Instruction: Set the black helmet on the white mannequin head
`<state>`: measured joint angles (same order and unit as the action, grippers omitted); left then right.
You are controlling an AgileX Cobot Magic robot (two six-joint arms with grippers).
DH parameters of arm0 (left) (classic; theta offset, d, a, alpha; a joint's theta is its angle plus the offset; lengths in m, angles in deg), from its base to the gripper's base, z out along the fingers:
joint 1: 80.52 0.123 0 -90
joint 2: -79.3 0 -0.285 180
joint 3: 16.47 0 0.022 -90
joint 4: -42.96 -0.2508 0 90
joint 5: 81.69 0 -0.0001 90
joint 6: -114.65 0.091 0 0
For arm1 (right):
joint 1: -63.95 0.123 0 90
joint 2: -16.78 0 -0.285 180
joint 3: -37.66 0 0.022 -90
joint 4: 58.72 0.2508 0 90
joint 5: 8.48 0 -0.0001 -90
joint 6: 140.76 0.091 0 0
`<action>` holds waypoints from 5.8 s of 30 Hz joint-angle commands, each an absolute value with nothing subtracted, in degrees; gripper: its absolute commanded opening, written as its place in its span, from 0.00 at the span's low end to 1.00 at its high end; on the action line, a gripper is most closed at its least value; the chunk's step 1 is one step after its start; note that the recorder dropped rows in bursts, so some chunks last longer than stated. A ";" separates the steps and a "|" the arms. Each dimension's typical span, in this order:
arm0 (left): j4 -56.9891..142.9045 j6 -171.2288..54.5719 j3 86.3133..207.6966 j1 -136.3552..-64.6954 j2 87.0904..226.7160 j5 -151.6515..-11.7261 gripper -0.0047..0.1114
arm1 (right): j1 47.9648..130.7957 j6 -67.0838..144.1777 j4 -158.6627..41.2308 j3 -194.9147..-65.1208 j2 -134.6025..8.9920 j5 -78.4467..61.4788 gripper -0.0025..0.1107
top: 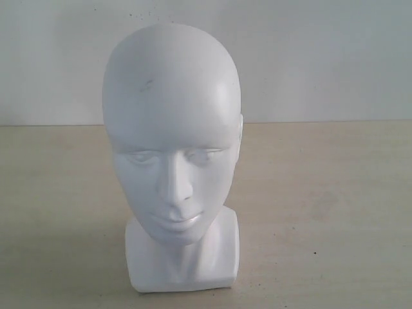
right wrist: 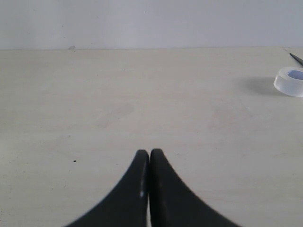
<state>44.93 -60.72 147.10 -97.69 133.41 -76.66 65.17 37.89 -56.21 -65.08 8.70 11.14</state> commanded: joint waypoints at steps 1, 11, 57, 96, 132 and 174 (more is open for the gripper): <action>42.96 -64.60 147.68 -97.82 132.62 -64.01 0.08 | 65.10 37.92 -56.47 -65.12 8.99 10.48 0.02; 19.47 -95.66 147.68 -97.82 132.49 -44.59 0.08 | 65.10 37.92 -56.47 -65.12 8.99 10.48 0.02; 24.52 -160.50 129.58 -97.72 133.56 -11.73 0.08 | 65.10 37.90 -55.87 -65.12 8.99 10.48 0.02; 13.60 -181.01 132.62 -97.72 139.90 -11.73 0.08 | 65.10 37.90 -55.87 -65.12 8.99 10.48 0.02; 2.92 -173.73 138.38 -97.85 155.32 -11.73 0.08 | 65.10 51.72 -55.86 -65.12 8.99 -16.96 0.02; 1.18 -162.29 143.50 -105.13 166.43 -11.73 0.08 | 65.10 56.71 -56.03 -65.43 8.99 -15.93 0.02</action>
<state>-1.37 -165.68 144.55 -105.01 167.04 -15.50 65.17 54.46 -55.77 -65.08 8.70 -14.61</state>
